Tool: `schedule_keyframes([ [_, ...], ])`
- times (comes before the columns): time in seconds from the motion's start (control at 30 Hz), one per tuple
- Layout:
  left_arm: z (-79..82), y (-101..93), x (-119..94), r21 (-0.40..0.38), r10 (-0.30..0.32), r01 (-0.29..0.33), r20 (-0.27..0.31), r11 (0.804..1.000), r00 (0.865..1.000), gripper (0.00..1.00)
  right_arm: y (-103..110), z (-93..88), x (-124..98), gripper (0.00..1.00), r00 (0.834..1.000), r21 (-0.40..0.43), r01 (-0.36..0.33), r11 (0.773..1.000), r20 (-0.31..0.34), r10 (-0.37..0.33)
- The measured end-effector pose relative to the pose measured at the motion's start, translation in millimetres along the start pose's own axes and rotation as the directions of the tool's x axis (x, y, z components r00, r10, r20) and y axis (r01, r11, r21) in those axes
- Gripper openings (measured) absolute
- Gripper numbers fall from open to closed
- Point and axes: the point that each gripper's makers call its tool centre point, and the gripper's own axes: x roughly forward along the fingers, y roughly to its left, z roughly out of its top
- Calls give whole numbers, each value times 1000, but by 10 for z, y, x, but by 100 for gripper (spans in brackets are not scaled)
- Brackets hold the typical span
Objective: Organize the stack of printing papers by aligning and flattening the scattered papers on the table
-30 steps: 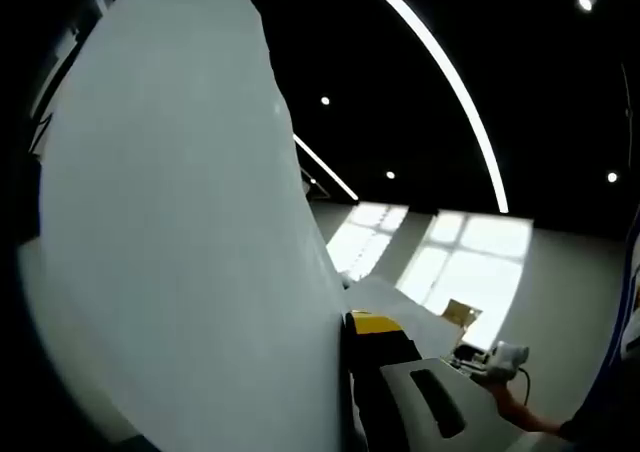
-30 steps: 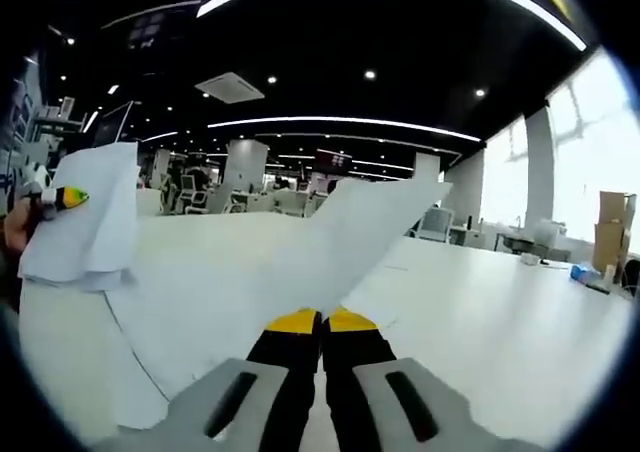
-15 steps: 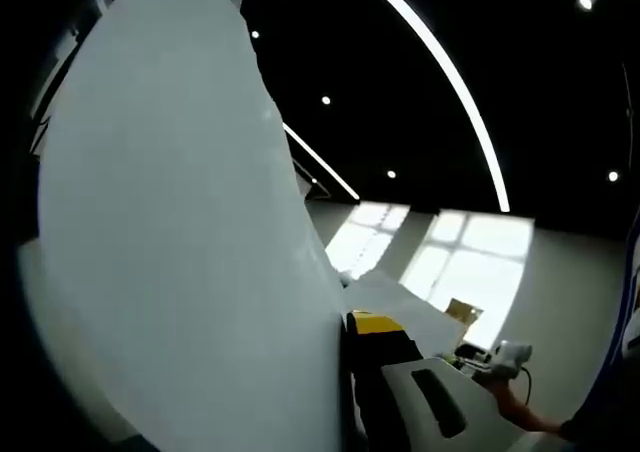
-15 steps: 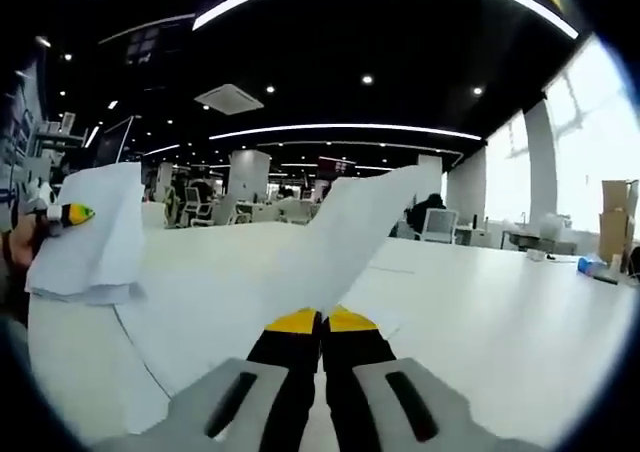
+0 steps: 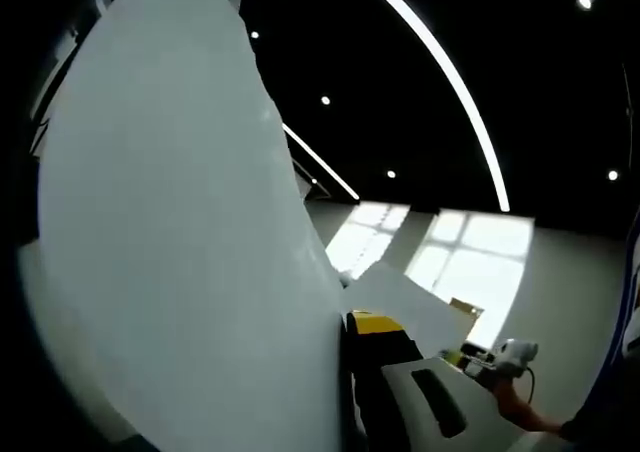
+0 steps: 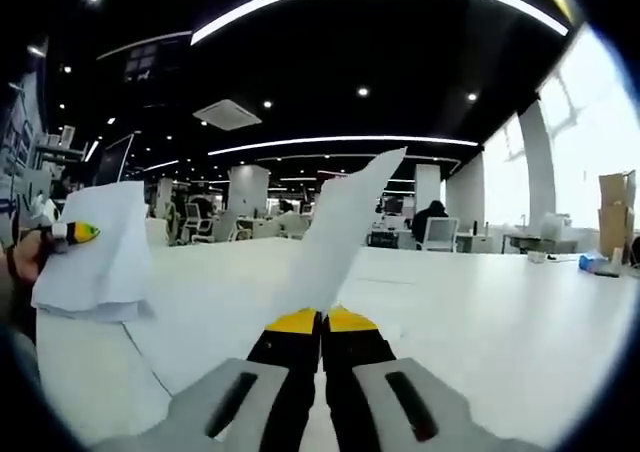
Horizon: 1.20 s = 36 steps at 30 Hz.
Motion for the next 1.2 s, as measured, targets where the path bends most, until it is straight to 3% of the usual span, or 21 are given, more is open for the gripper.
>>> schedule_keyframes([
  [0.53, 3, 4, 0, -8, 0, 0, 6, 1000, 1000, 8, 38, 96, 5, 0, 999, 43, -29, 999, 31, 27],
  [0.7, -11, 0, 5, -5, 6, -6, 3, 1000, 1000, 9, 42, 174, -6, 0, 997, 116, -63, 991, 61, 56],
  [1.2, -24, -6, 12, -3, 6, -6, -3, 1000, 1000, 9, 149, 368, -76, 0, 990, 162, -113, 980, 103, 97],
])
